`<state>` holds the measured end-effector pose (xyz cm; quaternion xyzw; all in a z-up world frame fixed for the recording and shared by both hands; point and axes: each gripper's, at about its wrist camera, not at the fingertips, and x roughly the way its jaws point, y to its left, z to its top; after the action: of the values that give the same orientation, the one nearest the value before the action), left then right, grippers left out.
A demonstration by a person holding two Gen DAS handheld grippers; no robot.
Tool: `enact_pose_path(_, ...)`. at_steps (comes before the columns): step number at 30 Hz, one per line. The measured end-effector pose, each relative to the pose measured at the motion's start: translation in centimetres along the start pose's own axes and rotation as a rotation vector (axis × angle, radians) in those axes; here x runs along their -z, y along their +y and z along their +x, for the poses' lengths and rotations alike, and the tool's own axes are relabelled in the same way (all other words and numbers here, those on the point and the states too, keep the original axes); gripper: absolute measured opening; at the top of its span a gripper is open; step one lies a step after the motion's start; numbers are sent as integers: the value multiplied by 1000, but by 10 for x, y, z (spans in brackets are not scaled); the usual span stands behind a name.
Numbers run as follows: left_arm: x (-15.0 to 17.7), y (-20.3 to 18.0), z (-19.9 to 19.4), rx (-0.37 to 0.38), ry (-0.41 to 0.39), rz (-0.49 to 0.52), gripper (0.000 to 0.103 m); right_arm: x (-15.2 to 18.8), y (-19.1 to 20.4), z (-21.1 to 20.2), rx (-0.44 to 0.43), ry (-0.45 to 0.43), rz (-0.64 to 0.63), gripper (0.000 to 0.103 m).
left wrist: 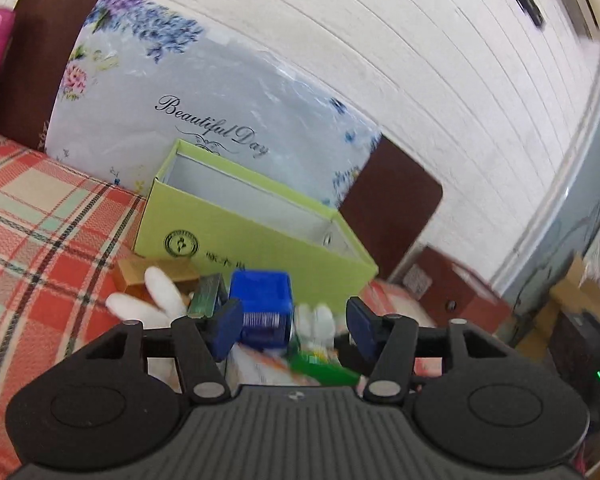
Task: Organize objects
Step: 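Reach both grippers back to the pile of items, then grasp the orange-white medicine box with the left gripper while the right grasps the green gum pack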
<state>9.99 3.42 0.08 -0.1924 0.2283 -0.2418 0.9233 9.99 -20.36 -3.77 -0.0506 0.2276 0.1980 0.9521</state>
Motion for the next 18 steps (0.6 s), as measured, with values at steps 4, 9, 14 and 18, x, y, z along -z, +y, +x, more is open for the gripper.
enact_pose_path(4, 26, -16, -10, -9, 66, 72, 62, 18, -12, 26, -37, 112, 61, 73)
enact_pose_path(9, 42, -20, 7, -68, 93, 100, 75, 27, -9, 31, 3, 106, 47, 87)
enact_pose_path(14, 45, -16, 16, -122, 85, 157, 92, 31, -11, 38, 8, 112, 39, 91)
enact_pose_path(18, 44, -4, 15, -69, 150, 104, 92, 30, -7, 35, -5, 113, -9, 67)
